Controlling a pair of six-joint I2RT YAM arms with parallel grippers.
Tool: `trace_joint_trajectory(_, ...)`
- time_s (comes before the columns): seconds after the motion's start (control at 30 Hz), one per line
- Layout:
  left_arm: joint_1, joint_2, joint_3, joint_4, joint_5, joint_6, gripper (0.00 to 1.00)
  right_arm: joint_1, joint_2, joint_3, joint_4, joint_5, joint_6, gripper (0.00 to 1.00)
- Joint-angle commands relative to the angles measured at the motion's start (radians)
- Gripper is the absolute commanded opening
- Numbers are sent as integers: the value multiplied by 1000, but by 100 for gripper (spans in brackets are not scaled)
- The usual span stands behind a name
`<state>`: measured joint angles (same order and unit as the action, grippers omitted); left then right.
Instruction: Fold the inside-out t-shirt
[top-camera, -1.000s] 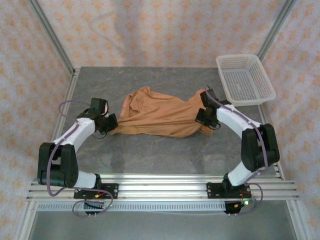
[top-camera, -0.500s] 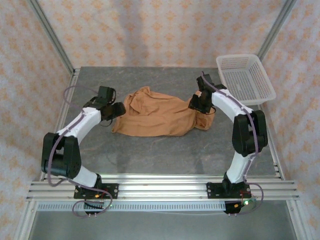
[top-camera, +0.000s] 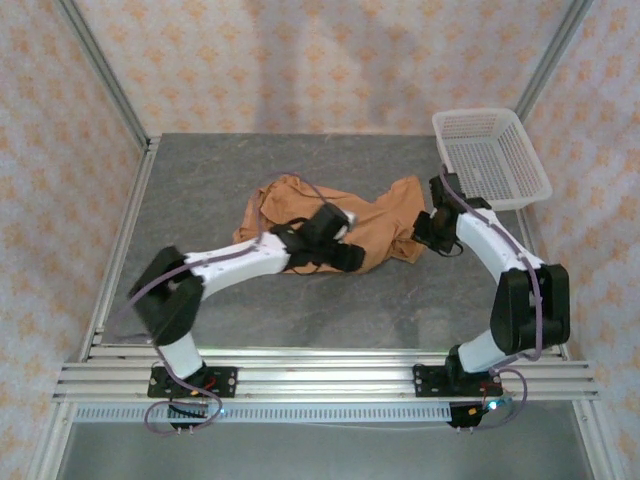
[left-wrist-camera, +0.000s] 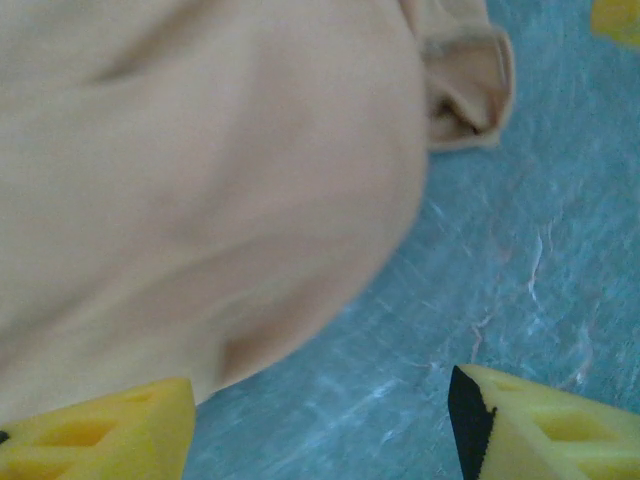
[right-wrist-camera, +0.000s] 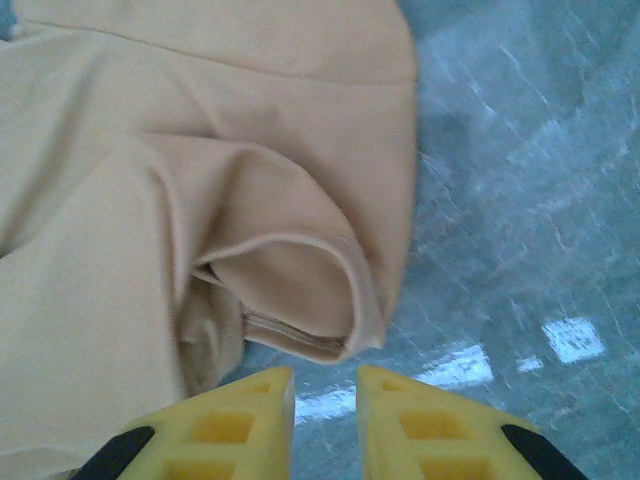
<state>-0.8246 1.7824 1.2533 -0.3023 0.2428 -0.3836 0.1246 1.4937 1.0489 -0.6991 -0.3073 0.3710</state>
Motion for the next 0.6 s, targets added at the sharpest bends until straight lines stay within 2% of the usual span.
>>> trace_joint_trajectory(0.0,-22,100,97,-52,-51,55,77,0,-31,-47,48,-63,24,23)
trace_joint_trajectory(0.1,-32,209,179,-97,-78,74,85,1,-46,-81,70,-100,34,24)
trace_joint_trajectory(0.17,-37,265,228,-129,-103,85,83,1,-50,-100,88,-121,42,24)
trace_joint_trajectory(0.2,-37,287,248,-146,-109,90,80,1,-49,-107,96,-132,47,24)
trace_joint_trajectory(0.23,-37,307,270,-165,-117,98,71,3,-49,-114,106,-146,52,24)
trace_joint_trajectory(0.37,-34,324,328,-249,-153,114,7,37,-40,-146,157,-179,79,24)
trace_joint_trajectory(0.4,-34,313,337,-270,-166,114,0,52,-29,-150,168,-183,84,24)
trace_joint_trajectory(0.5,-27,258,347,-310,-171,106,0,87,-1,-150,211,-195,111,26)
trace_joint_trajectory(0.57,-18,216,345,-323,-136,93,0,104,14,-151,253,-206,137,35)
